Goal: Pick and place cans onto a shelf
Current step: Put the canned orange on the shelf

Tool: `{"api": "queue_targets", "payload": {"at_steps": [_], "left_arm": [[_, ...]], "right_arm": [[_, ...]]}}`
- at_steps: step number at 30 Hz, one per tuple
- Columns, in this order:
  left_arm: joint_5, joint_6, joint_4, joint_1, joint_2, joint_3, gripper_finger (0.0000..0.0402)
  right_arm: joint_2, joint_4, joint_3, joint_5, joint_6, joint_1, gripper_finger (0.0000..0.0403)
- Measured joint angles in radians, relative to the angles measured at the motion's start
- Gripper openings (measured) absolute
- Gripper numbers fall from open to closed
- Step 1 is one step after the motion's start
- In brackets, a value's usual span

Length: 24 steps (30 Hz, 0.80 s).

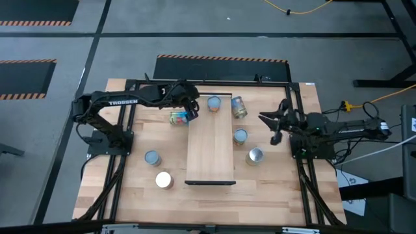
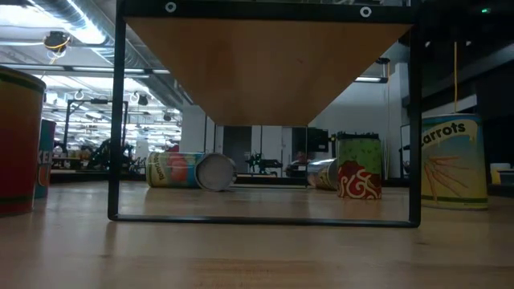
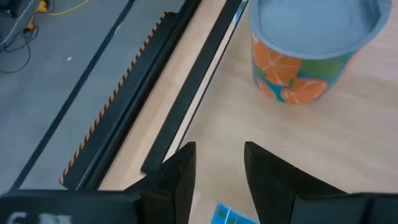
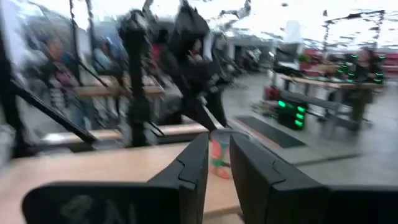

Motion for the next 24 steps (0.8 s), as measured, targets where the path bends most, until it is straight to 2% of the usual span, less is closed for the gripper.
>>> {"api": "queue_targets", "payload": {"at_steps": [5,19,24], "left_arm": [[0.002,0.000,0.043,0.000,0.027,0.000,0.0129],[0.007,0.000,0.149,-0.007,0.036,0.000,0.0129],[0.009,-0.001,0.170,-0.008,0.036,0.000,0.0129]], "right_arm": [[0.153,0.005,0.062,0.034,-0.001,-0.060,0.0072],[0.514,0.088,0.174,0.024,0.003,-0.236,0.0072],[0.605,0.168,0.180,-0.033,0.001,-0.271,0.0072]]}}
